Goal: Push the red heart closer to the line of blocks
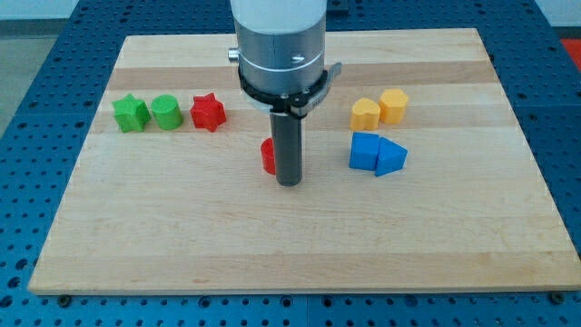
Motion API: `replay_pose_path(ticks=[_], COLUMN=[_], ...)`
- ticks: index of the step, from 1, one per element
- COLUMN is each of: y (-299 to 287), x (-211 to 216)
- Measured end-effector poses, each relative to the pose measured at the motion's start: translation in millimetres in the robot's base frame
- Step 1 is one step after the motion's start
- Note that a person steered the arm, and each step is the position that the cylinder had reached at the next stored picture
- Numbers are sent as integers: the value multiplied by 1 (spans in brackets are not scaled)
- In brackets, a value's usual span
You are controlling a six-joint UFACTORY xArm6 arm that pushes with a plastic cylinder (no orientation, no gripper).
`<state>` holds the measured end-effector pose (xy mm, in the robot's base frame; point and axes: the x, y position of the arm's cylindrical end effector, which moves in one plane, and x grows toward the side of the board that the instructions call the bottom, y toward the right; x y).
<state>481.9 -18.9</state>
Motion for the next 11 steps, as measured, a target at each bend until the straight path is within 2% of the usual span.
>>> replay_pose_path(ticks=[3, 9, 11], y=[-4, -49, -51], x=[-41, -38, -54])
